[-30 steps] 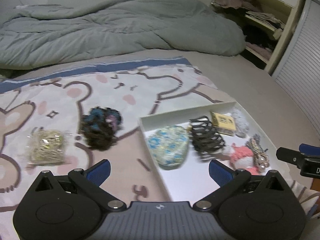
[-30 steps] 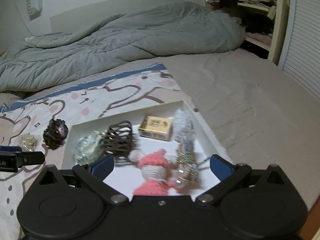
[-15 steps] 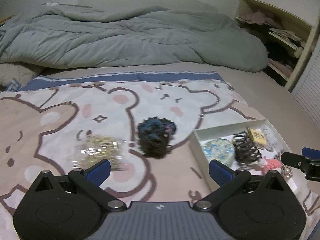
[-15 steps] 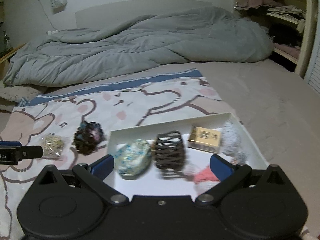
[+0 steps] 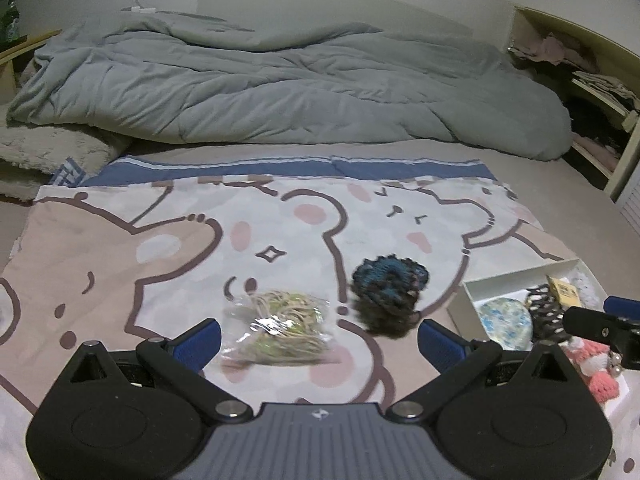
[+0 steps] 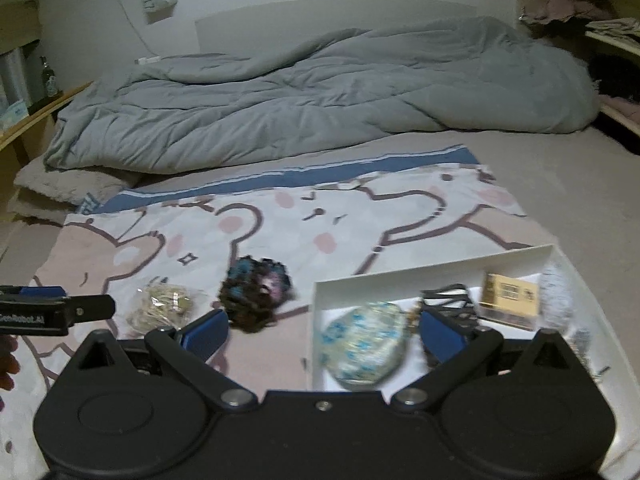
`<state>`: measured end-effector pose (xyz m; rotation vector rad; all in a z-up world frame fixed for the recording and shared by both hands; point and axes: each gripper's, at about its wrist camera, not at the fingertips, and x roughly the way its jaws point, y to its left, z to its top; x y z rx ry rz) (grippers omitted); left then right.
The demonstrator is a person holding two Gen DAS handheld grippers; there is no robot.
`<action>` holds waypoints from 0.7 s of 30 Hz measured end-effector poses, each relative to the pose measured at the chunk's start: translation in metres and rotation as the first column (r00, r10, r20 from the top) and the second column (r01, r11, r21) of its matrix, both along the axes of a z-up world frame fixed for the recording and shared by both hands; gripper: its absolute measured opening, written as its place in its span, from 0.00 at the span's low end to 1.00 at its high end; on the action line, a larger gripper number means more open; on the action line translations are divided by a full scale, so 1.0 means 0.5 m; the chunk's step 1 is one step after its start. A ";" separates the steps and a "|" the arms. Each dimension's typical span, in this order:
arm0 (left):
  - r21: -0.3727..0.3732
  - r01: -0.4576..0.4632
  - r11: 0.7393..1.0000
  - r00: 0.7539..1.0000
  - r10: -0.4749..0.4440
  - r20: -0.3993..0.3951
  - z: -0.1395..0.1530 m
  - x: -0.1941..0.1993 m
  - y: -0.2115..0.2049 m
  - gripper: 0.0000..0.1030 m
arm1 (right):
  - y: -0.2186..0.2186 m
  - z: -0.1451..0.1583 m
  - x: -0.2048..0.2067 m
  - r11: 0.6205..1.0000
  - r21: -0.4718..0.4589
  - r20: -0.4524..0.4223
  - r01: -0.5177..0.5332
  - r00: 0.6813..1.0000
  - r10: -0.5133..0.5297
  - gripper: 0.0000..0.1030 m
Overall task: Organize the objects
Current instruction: 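Withdraw both tools from the box toward the scrunchie and hair-tie bag, then grasp the bag of beaded hair ties with the left tool while the right tool grasps the dark crochet scrunchie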
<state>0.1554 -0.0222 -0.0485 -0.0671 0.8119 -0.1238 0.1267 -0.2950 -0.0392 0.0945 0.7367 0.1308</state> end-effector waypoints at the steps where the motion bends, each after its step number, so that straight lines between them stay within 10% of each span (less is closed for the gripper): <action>1: 0.000 -0.004 1.000 1.000 0.004 -0.002 -0.002 0.005 0.005 1.00 | 0.005 -0.002 0.007 1.000 0.009 -0.005 -0.005 1.000 0.005 1.00; 21: 0.002 -0.037 0.999 0.995 0.037 -0.089 -0.099 0.164 0.034 1.00 | 0.113 -0.062 0.198 0.996 0.079 -0.059 -0.047 0.997 0.052 1.00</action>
